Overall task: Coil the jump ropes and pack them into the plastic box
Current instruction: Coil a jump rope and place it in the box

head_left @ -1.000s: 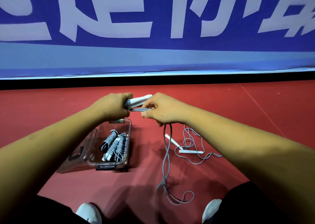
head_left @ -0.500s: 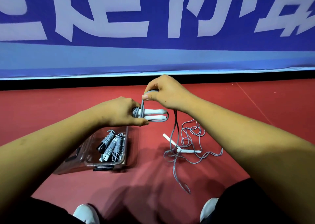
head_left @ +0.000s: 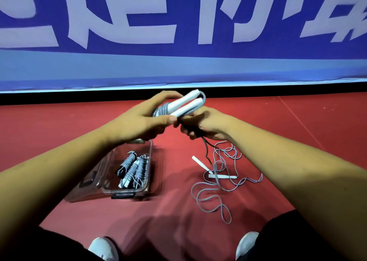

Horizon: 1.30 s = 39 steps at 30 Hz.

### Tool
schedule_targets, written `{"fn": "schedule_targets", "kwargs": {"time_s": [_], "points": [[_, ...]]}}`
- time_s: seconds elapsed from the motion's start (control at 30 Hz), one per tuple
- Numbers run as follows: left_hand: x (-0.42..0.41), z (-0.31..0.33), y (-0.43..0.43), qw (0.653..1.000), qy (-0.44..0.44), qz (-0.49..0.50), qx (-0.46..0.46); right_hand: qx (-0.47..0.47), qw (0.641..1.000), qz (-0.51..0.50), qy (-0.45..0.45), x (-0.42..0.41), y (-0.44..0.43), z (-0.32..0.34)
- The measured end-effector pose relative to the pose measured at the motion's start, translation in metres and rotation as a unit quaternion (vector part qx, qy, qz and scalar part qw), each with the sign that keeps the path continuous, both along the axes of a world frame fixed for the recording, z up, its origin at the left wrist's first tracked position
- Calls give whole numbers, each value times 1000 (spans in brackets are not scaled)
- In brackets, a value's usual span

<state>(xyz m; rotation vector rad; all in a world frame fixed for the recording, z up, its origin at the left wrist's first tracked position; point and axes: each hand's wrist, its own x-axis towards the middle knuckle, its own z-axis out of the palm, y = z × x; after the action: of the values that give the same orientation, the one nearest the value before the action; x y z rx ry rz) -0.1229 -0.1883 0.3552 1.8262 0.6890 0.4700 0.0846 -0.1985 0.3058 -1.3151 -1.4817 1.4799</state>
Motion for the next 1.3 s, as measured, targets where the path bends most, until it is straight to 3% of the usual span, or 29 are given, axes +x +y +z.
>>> {"fn": "schedule_targets", "kwargs": {"time_s": [0.1, 0.2, 0.37, 0.43, 0.53, 0.67, 0.73, 0.87, 1.0, 1.17, 1.3], "points": [[-3, 3, 11, 997, -19, 81, 1, -36, 999, 16, 33, -9, 1, -1], [-10, 2, 23, 988, 21, 151, 35, -41, 998, 2, 39, -15, 0, 3], [-20, -7, 42, 966, 118, 207, 103, 81, 978, -42, -190, -34, -10, 9], [-23, -12, 48, 948, 168, 215, 161, 113, 962, -22, -249, -42, -14, 12], [-26, -17, 51, 894, 282, 206, 280, 152, 940, 16, -304, -47, -19, 23], [-21, -25, 45, 856, 384, 132, 321, 169, 940, -7, -297, -41, -16, 41], [-12, -27, 38, 848, 392, 102, 342, 177, 943, -28, -281, -38, -13, 48], [5, -21, 24, 855, 398, 32, 332, 205, 935, -41, -288, -29, -9, 55], [10, -17, 18, 868, 387, 26, 309, 223, 929, -31, -295, -14, -7, 56], [10, -14, 16, 897, 322, -28, 300, 121, 983, -43, -130, 8, 1, 43], [4, -10, 14, 944, 236, -43, 225, 101, 991, 4, -92, 14, 1, 25]]}}
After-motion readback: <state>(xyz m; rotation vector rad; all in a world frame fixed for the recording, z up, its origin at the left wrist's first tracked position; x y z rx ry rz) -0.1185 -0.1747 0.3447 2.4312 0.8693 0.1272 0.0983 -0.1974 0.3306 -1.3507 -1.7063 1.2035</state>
